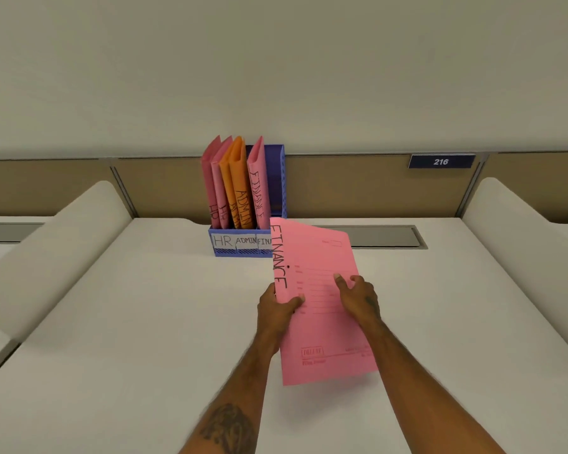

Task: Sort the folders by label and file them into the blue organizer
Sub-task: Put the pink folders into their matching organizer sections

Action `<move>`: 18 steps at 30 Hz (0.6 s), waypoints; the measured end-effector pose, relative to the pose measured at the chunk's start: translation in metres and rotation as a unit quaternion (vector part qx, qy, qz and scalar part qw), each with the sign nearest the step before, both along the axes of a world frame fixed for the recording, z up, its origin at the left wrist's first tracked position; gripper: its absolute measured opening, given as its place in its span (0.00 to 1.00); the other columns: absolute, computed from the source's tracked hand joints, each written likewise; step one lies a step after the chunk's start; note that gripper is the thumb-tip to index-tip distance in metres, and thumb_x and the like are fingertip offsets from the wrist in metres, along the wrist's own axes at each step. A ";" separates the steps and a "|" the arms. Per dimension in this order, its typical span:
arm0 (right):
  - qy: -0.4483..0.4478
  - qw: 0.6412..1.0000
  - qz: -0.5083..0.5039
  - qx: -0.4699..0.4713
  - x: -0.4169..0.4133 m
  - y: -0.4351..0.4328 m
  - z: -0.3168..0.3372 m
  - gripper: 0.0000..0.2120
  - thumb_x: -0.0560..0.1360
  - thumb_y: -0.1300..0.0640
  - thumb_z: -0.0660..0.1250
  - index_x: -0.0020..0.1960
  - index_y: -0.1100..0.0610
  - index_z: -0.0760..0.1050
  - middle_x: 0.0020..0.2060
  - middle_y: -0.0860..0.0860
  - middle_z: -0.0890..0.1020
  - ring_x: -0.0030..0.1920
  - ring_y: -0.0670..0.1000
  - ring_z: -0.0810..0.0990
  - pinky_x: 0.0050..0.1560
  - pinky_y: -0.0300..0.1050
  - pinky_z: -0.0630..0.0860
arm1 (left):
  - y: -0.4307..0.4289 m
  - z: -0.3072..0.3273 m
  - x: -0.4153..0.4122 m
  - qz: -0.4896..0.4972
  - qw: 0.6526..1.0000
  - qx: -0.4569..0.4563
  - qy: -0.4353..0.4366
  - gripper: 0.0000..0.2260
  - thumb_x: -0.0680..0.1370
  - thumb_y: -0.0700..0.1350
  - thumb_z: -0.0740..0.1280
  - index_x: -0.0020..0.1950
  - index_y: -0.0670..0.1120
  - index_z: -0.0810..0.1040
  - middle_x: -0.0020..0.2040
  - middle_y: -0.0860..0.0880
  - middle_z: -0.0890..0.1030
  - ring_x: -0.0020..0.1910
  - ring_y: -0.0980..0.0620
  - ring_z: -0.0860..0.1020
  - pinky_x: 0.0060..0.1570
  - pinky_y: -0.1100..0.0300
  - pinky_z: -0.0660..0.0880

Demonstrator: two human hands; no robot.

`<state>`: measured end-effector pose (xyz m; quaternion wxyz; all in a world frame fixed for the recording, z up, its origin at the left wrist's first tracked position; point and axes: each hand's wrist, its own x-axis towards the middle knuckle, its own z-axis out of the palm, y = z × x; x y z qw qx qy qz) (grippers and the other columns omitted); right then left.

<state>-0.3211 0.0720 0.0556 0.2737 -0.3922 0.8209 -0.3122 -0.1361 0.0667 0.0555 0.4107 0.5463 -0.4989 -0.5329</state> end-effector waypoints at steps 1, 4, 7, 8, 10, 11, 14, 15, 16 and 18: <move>-0.003 1.000 0.007 -0.019 0.016 -0.007 0.010 0.33 0.76 0.34 0.58 0.72 0.56 0.66 0.68 0.57 0.72 0.65 0.60 0.74 0.63 0.58 0.74 | -0.005 0.005 0.012 -0.002 1.000 -0.016 -0.014 0.18 0.73 0.43 0.75 0.61 0.48 0.76 0.56 0.48 0.83 0.50 0.47 0.84 0.51 0.44 0.82; 0.010 0.996 0.051 -0.074 0.067 -0.032 0.051 0.35 0.75 0.33 0.60 0.73 0.53 0.64 0.71 0.56 0.70 0.67 0.60 0.72 0.63 0.58 0.73 | -0.020 0.022 0.043 0.003 0.996 -0.075 -0.044 0.18 0.74 0.45 0.74 0.61 0.51 0.75 0.55 0.51 0.83 0.49 0.50 0.83 0.50 0.49 0.82; 0.034 0.988 0.103 -0.109 0.117 -0.060 0.098 0.39 0.72 0.28 0.58 0.74 0.50 0.60 0.70 0.55 0.71 0.66 0.59 0.73 0.59 0.58 0.74 | -0.035 0.041 0.066 0.007 0.989 -0.127 -0.072 0.15 0.76 0.50 0.72 0.61 0.53 0.74 0.53 0.55 0.82 0.48 0.52 0.83 0.49 0.53 0.82; 0.044 0.986 0.115 -0.114 0.133 -0.069 0.113 0.41 0.70 0.26 0.57 0.74 0.50 0.60 0.69 0.54 0.72 0.64 0.59 0.74 0.55 0.56 0.75 | -0.039 0.047 0.072 0.011 0.986 -0.141 -0.086 0.14 0.77 0.51 0.71 0.60 0.54 0.74 0.51 0.56 0.82 0.47 0.51 0.83 0.49 0.53 0.82; 0.089 0.980 0.131 -0.118 0.159 -0.085 0.141 0.42 0.68 0.23 0.56 0.73 0.49 0.60 0.65 0.53 0.76 0.58 0.57 0.77 0.45 0.50 0.73 | -0.049 0.059 0.082 0.027 0.978 -0.166 -0.123 0.15 0.77 0.48 0.70 0.63 0.51 0.74 0.50 0.56 0.80 0.46 0.50 0.81 0.51 0.51 0.81; 0.119 0.977 0.133 -0.118 0.171 -0.091 0.155 0.41 0.68 0.23 0.57 0.71 0.50 0.62 0.61 0.52 0.77 0.52 0.56 0.77 0.40 0.46 0.71 | -0.053 0.065 0.085 0.037 0.973 -0.179 -0.143 0.17 0.77 0.46 0.70 0.65 0.48 0.73 0.50 0.54 0.81 0.44 0.51 0.80 0.53 0.50 0.80; 0.182 0.970 0.098 -0.131 0.196 -0.106 0.186 0.33 0.70 0.29 0.61 0.65 0.50 0.64 0.50 0.49 0.77 0.43 0.52 0.74 0.36 0.45 0.70 | -0.062 0.079 0.088 0.072 0.956 -0.213 -0.191 0.18 0.77 0.45 0.70 0.66 0.45 0.72 0.52 0.48 0.83 0.42 0.51 0.78 0.52 0.49 0.81; 0.195 0.967 0.082 -0.140 0.200 -0.109 0.193 0.29 0.72 0.33 0.62 0.64 0.51 0.65 0.49 0.49 0.78 0.42 0.52 0.75 0.37 0.45 0.72 | -0.064 0.083 0.087 0.080 0.949 -0.230 -0.199 0.18 0.78 0.45 0.70 0.66 0.45 0.72 0.52 0.47 0.83 0.42 0.50 0.79 0.51 0.50 0.81; 0.204 0.965 0.069 -0.147 0.203 -0.112 0.199 0.25 0.74 0.37 0.62 0.63 0.52 0.65 0.49 0.50 0.78 0.41 0.52 0.75 0.37 0.45 0.72 | -0.065 0.087 0.086 0.085 0.943 -0.247 -0.205 0.18 0.78 0.44 0.70 0.66 0.45 0.72 0.53 0.47 0.83 0.44 0.49 0.80 0.50 0.51 0.81; 0.229 0.961 0.044 -0.152 0.207 -0.120 0.220 0.20 0.76 0.44 0.62 0.62 0.54 0.66 0.50 0.53 0.79 0.41 0.52 0.74 0.38 0.45 0.72 | -0.070 0.093 0.082 0.089 0.934 -0.276 -0.210 0.20 0.78 0.44 0.68 0.69 0.46 0.71 0.56 0.47 0.83 0.47 0.48 0.82 0.51 0.52 0.81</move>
